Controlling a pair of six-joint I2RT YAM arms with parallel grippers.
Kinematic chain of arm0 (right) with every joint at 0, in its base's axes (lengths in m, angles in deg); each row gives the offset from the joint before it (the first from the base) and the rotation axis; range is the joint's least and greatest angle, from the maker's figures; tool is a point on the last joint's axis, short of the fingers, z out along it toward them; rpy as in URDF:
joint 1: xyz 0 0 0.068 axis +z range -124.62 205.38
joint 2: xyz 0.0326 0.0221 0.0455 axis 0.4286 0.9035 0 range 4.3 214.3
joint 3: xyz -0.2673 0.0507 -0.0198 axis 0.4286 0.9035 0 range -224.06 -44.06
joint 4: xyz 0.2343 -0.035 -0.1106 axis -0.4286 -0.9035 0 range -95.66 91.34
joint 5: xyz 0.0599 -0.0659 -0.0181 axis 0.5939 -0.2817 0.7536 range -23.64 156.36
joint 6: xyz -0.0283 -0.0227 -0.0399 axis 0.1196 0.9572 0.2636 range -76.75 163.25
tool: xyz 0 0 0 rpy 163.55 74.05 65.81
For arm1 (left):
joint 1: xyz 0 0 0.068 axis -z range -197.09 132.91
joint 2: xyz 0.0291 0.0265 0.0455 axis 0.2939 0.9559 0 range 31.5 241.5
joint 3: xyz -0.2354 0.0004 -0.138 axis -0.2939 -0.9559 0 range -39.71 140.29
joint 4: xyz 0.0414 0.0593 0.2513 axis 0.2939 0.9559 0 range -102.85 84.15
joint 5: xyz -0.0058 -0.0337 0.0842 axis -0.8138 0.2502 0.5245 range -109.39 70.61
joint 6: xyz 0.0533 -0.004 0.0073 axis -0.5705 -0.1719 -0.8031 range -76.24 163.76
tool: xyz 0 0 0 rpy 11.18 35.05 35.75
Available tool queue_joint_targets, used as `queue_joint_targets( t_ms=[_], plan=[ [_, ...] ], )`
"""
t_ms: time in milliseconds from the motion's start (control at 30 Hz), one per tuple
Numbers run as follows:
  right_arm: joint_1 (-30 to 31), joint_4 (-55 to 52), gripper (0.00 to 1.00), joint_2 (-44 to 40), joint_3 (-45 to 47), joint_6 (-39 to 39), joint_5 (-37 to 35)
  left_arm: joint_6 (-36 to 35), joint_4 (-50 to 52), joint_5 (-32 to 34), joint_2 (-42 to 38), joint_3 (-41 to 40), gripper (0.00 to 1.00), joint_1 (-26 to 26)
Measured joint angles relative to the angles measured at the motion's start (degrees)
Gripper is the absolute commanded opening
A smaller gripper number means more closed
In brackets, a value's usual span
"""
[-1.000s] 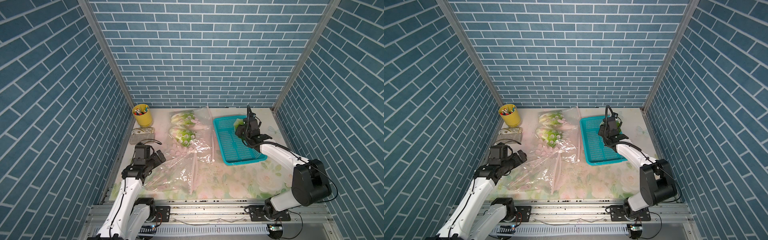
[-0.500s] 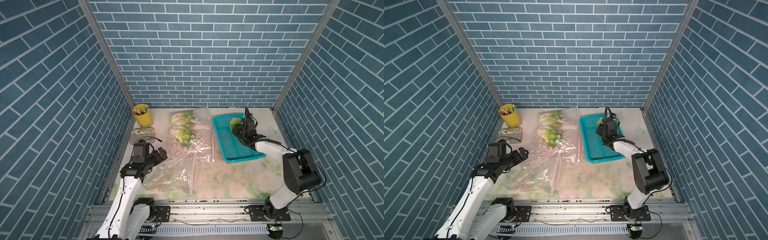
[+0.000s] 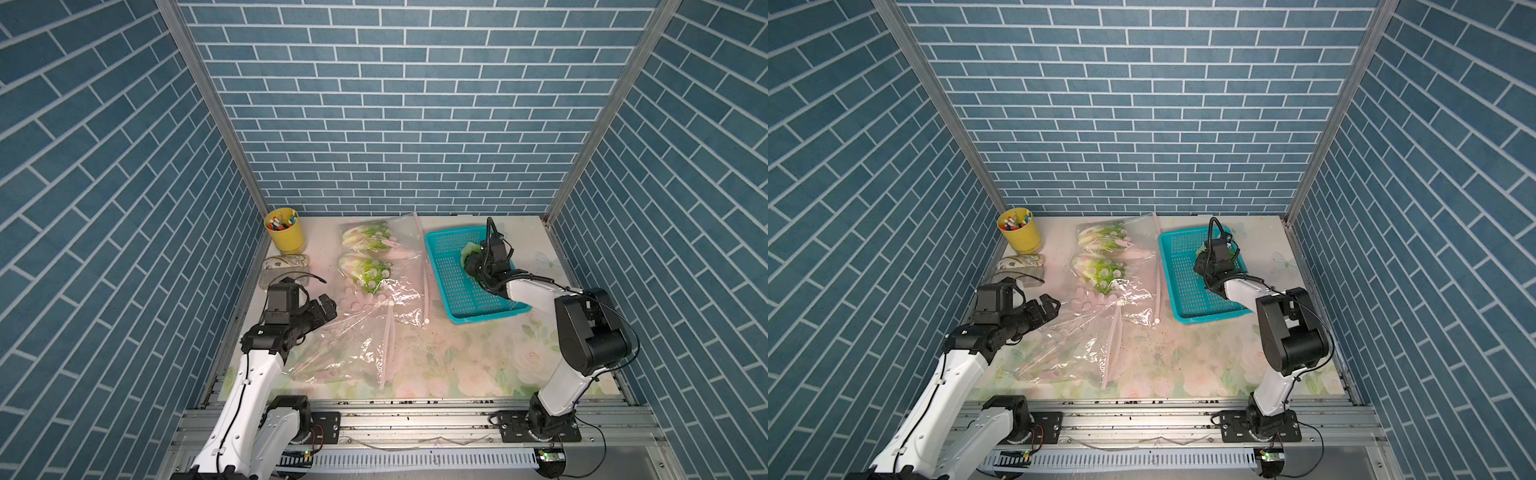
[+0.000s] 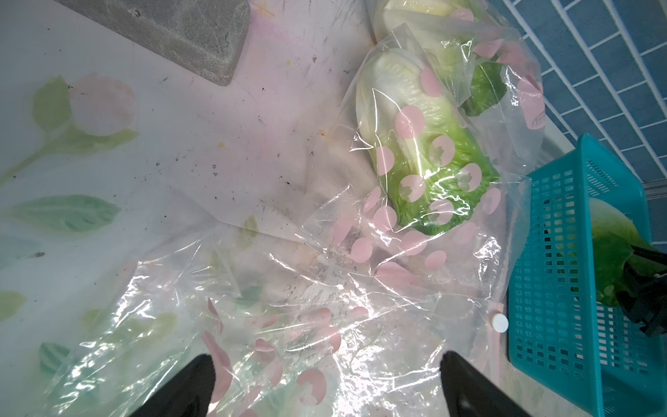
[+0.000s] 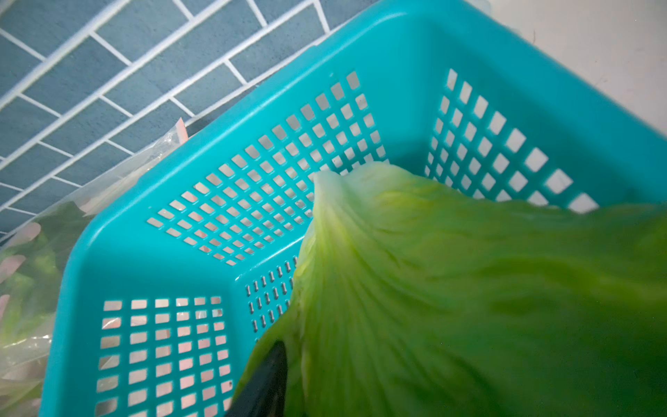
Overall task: Open the zip-top bag and take out the chinese cabbages
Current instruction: Place the Chinese cabbage in the basket.
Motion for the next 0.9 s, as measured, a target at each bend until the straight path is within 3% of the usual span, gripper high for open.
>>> queue_joint_targets(
  t_ms=[267,467,500,533,900],
  plan=[
    [-0.1,-12.8,0.75,0.7,-7.9,0.1,0.6,-0.5,1.2,0.4,1.0,2.1,1.0,1.1],
    [-0.1,-22.1,0.81,0.7,-11.0,0.4,0.7,-0.5,1.2,0.5,2.5,2.1,1.0,2.2],
    [-0.1,-23.4,0.95,0.7,-11.3,0.4,0.7,-0.5,1.2,0.6,2.6,2.1,1.0,2.4],
    [-0.1,-24.7,0.99,0.7,-11.5,0.3,0.9,-0.5,1.3,0.6,2.8,2.2,1.0,2.7],
    [-0.1,-37.3,0.99,-2.7,-13.9,0.6,1.4,-1.0,1.6,2.1,4.2,2.8,1.0,5.0]
  ],
)
